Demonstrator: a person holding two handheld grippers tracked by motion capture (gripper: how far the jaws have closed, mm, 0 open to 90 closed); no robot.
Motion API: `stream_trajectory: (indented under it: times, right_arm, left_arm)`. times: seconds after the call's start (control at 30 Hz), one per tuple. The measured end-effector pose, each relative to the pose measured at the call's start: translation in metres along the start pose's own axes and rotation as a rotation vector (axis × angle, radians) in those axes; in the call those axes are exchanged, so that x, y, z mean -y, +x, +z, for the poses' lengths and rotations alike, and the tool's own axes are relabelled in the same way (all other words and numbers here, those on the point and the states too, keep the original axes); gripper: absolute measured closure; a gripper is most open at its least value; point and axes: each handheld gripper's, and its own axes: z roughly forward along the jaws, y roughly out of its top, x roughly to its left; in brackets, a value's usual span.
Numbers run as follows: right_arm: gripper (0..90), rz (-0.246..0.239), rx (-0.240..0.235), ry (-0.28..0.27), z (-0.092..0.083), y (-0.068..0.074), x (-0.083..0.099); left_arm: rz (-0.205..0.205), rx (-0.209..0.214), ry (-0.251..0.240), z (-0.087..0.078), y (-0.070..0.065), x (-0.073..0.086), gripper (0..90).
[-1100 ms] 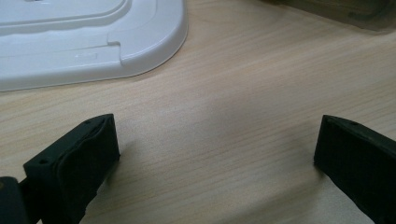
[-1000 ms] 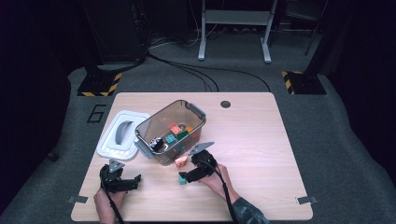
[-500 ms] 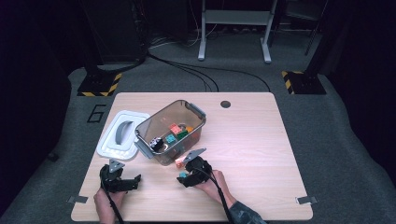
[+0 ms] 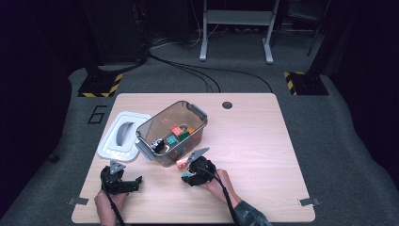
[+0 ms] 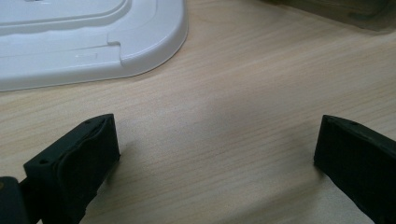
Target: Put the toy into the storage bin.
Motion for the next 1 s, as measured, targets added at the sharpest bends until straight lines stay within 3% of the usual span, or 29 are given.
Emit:
stream_trajectory:
  times: [0.13,0.2,0.6,0.7,1.0]
  right_arm:
    - [62.9,0.0,-0.007,0.034,0.009,0.001,-0.001]
    - [66.2,-0.002,-0.005,0.026,0.009,0.0,-0.001]
    - [67.7,0.028,0.017,-0.015,-0.002,-0.01,0.0]
    - [67.7,0.065,0.034,-0.036,-0.011,-0.019,0.001]
    - [67.7,0.097,0.088,-0.075,-0.028,-0.046,-0.001]
  left_arm:
    - [0.0,0.0,0.0,0.0,0.0,0.0,0.0]
    - [0.0,0.0,0.0,0.0,0.0,0.0,0.0]
    - [0.002,0.001,0.01,-0.001,0.0,0.0,0.0]
    - [0.002,0.002,0.011,-0.001,0.0,0.0,0.0]
    - [0.001,0.002,0.011,-0.001,0.0,0.0,0.0]
